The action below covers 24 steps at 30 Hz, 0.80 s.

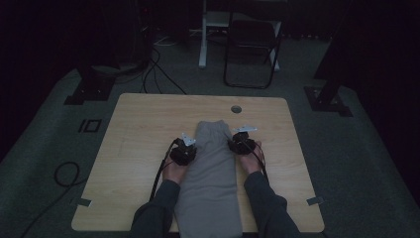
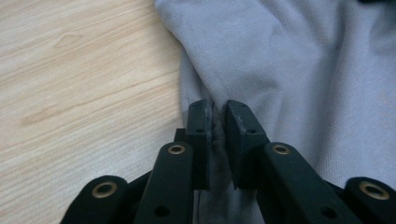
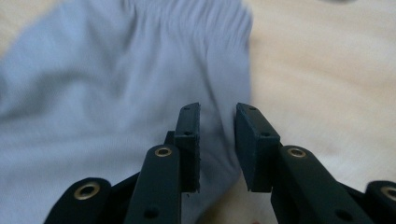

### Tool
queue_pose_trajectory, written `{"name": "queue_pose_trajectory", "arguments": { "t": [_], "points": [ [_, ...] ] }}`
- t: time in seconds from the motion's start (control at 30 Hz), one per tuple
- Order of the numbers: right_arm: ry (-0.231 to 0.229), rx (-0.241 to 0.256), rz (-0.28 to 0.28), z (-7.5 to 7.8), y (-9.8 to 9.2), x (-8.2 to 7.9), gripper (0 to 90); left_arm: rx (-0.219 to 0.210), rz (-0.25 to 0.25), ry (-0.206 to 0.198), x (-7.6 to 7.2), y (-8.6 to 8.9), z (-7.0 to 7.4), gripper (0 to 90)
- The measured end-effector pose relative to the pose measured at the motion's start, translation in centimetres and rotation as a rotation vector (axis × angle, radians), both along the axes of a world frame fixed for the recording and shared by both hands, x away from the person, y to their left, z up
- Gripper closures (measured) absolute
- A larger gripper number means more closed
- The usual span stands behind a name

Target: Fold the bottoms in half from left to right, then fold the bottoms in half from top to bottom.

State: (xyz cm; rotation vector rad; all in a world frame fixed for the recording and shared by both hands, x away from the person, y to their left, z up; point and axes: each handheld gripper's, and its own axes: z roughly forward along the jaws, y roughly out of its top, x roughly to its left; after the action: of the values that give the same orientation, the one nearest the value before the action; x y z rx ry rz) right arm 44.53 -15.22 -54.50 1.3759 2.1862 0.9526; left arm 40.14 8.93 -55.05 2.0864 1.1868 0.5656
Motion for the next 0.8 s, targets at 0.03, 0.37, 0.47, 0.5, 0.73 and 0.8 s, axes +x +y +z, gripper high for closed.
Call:
{"name": "queue_pose_trajectory", "arguments": {
  "t": [0.03, 0.37, 0.47, 0.5, 0.73, 0.8],
  "points": [
    [0.005, -0.004, 0.002, -0.3, 0.0, -0.2, 72.2, -0.003, -0.002, -0.003, -0.2, 0.1, 0.0, 80.3],
    [-0.007, -0.008, 0.040, -0.5, 0.0, -3.4, 72.4, -0.022, -0.040, -0.015, -3.4, 1.4, -0.3, 81.5],
    [-0.011, -0.013, 0.055, -0.5, 0.1, -4.4, 72.7, -0.025, -0.052, -0.017, -4.6, 1.6, -0.3, 81.6],
    [-0.008, -0.016, 0.059, -0.5, 0.1, -4.7, 72.7, -0.031, -0.054, -0.018, -4.9, 1.7, -0.4, 81.6],
    [0.014, 0.005, 0.098, -0.4, 0.4, -5.9, 69.1, -0.047, -0.076, -0.019, -6.7, 2.6, -0.5, 81.8],
    [0.011, 0.018, 0.103, -0.5, 0.4, -5.5, 64.0, -0.060, -0.084, -0.002, -6.7, 3.0, -0.4, 81.7]
  ]
}}
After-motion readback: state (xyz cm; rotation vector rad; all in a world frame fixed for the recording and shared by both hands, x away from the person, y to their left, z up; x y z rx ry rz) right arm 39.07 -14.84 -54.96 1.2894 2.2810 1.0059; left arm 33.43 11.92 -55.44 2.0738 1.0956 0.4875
